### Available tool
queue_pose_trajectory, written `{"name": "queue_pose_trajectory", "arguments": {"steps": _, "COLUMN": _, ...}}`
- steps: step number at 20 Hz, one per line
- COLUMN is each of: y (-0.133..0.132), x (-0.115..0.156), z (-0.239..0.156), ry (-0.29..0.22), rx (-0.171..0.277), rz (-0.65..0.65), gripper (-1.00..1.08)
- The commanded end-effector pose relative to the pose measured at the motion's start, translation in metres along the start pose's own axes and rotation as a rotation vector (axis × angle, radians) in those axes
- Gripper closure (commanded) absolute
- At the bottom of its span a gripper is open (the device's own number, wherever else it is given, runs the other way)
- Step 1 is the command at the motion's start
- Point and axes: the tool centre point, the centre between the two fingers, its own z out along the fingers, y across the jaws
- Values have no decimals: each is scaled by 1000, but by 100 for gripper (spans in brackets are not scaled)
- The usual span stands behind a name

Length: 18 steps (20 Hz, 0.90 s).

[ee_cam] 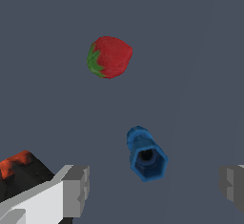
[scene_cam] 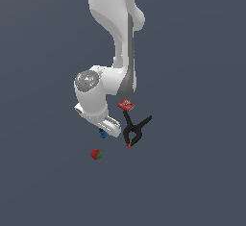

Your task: Pick up a designated object from a clutter of objects.

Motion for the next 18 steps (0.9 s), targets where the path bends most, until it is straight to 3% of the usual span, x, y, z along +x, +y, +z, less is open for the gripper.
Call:
{"name": "queue_pose_trajectory", "arguments": {"steps": 1, "y": 0, "x": 0, "z": 8, "ry": -1, "rx": 0, "rz": 1, "gripper": -92}}
{"name": "queue_pose_trajectory", "arguments": {"steps": 13, "y": 1, "x": 0, "z": 47, "ry": 1, "rx": -1, "rz": 4, "gripper": -92}}
{"name": "queue_pose_trajectory", "arguments": {"steps": 14, "y": 1, "x": 0, "z": 47, "ry": 1, "rx": -1, "rz": 4, "gripper": 108}}
{"name": "queue_pose_trajectory", "arguments": {"steps": 18, "y": 1, "x": 0, "z": 47, "ry": 1, "rx": -1, "rz": 4, "gripper": 108}}
